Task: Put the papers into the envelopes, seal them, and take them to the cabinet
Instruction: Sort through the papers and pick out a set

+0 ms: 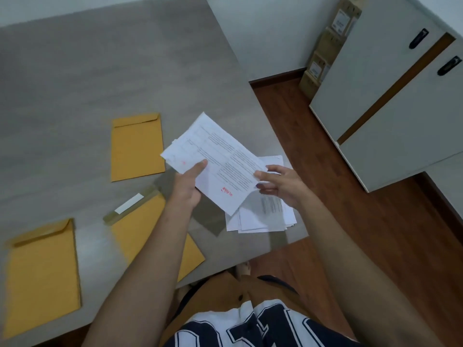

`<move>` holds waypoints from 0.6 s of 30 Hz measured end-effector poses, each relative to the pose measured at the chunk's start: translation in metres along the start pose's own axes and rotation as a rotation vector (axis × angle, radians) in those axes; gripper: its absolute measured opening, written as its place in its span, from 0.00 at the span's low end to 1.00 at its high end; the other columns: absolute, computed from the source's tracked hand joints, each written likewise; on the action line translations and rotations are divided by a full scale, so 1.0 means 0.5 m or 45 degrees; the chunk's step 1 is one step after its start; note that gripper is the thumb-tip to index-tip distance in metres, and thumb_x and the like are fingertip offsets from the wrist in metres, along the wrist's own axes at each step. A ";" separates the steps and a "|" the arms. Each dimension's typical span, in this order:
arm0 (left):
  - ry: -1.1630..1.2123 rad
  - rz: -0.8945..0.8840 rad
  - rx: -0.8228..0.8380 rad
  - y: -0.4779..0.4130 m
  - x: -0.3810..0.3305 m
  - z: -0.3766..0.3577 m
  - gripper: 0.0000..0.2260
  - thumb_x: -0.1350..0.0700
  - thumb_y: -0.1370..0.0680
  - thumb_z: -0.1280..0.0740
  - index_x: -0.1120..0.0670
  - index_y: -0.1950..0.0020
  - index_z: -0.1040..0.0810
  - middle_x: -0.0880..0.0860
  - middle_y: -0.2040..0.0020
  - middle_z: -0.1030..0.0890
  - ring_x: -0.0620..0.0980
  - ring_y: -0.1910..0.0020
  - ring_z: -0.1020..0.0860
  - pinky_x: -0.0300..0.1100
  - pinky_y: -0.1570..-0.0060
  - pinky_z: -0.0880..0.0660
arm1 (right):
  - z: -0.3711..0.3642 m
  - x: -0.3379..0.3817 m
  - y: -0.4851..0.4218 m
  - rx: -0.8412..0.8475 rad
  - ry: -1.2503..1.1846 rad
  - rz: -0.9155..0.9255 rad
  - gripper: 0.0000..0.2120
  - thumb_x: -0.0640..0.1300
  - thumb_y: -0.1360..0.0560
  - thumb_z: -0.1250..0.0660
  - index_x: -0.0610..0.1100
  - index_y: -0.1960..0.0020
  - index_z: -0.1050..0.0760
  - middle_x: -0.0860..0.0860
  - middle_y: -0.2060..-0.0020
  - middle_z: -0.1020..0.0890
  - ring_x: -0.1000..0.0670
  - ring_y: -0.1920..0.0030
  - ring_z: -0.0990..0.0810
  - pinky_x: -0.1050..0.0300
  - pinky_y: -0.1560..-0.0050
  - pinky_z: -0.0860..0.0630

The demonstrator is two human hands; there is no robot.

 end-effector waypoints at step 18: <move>0.186 -0.206 -0.172 0.113 -0.144 0.255 0.26 0.64 0.27 0.27 0.57 0.30 0.29 0.57 0.33 0.23 0.61 0.34 0.24 0.67 0.37 0.29 | -0.447 -0.036 0.007 0.405 -0.384 -0.024 0.21 0.33 0.27 0.28 0.42 0.35 0.25 0.44 0.40 0.18 0.42 0.40 0.19 0.44 0.43 0.21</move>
Point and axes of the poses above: each hand's wrist, its own y-axis away from the middle knuckle, its own z-axis out of the back of the hand, x = y × z, the point moved 6 cm from there along -y, towards the middle knuckle
